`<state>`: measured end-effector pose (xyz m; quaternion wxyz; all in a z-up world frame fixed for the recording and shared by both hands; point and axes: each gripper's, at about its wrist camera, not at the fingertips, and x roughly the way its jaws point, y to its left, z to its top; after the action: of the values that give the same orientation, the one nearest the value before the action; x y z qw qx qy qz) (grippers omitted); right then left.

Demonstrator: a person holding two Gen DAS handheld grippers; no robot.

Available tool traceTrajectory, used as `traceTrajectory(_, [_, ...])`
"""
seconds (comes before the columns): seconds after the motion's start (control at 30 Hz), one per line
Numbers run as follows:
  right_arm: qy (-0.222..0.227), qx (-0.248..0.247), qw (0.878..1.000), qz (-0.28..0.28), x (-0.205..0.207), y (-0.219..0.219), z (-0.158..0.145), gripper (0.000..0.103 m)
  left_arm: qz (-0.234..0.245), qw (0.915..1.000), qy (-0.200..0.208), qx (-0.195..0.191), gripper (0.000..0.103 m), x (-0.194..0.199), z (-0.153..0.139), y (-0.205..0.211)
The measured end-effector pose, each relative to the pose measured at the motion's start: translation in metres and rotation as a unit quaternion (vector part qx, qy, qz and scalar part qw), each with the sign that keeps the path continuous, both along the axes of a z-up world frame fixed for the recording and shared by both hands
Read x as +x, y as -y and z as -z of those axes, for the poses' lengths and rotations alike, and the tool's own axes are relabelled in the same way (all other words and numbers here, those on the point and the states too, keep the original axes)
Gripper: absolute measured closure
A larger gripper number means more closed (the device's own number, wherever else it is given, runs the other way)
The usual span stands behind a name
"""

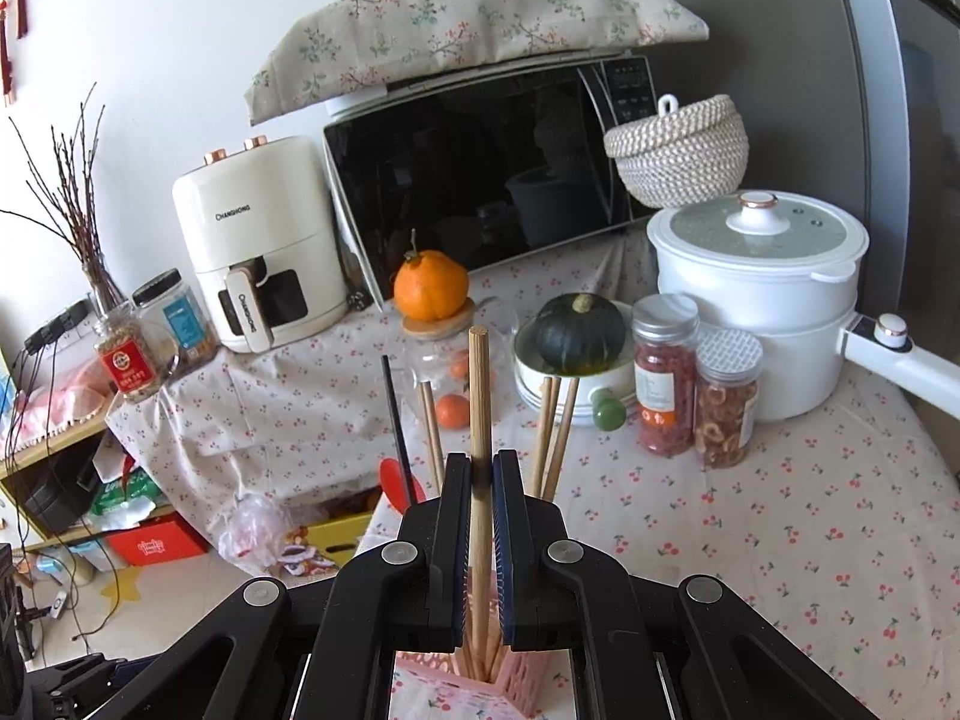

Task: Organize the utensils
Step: 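Lower the spoon and chopstick into the pink basket and open both grippers, then move the right gripper to the black chopstick and grasp it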

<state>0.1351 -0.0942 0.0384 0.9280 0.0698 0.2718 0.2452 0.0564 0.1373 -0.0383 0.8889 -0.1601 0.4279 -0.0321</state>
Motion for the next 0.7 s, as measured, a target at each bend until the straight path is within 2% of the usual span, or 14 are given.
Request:
traceTrajectory(0.13, [-0.02,0.008,1.0,0.012,0.007,0.001,0.007,0.094,0.003,0.9999,-0.009,0.006,0.014,0.001,0.005,0.003])
traceTrajectory(0.17, [-0.027,0.015,0.999,0.014,0.008,0.004,0.008,0.086,0.005,0.9999,-0.011,0.007,0.014,0.001,0.006,0.004])
traceTrajectory(0.2, [-0.034,0.023,0.999,0.015,0.009,0.008,0.009,0.073,0.007,0.9998,-0.014,0.008,0.014,0.002,0.007,0.006])
traceTrajectory(0.27, [-0.036,0.04,0.998,0.019,0.009,0.018,0.007,0.055,0.012,0.9997,-0.018,0.01,0.014,0.003,0.009,0.01])
traceTrajectory(0.4, [-0.025,0.047,0.998,0.035,0.004,0.044,0.002,0.032,0.024,0.9992,-0.028,0.017,0.014,0.006,0.014,0.021])
traceTrajectory(0.5, [-0.034,0.041,0.997,0.049,0.004,0.065,0.008,0.022,0.035,0.9984,-0.041,0.019,0.014,0.01,0.02,0.03])
traceTrajectory(0.7, [-0.103,-0.007,0.993,0.063,0.013,0.089,0.058,0.019,0.057,0.9961,-0.063,0.024,0.014,0.016,0.032,0.052])
